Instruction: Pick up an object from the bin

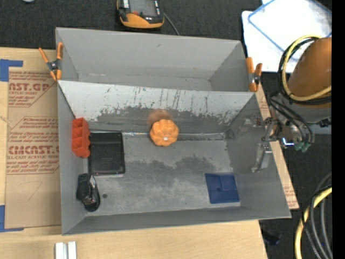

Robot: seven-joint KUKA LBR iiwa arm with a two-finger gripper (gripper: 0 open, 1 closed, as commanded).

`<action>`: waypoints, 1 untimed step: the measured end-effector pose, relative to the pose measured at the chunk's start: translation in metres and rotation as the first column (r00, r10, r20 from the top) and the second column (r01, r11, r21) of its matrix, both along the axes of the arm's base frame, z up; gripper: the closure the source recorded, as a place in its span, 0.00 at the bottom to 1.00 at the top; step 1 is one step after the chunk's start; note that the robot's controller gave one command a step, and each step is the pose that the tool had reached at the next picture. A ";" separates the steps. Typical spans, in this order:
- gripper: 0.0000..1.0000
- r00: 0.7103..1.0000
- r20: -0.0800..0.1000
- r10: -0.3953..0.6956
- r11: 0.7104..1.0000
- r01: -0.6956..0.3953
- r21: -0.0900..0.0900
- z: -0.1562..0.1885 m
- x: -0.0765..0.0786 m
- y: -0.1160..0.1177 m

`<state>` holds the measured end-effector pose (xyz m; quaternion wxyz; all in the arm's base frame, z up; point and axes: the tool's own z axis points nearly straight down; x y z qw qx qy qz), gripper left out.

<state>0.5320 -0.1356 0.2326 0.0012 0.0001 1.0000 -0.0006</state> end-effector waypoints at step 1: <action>0.00 1.000 0.000 0.000 1.000 0.000 0.000 0.000 0.000 0.000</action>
Offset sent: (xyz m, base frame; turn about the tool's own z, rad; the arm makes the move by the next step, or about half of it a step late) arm -0.0246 0.0215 -0.0597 0.1243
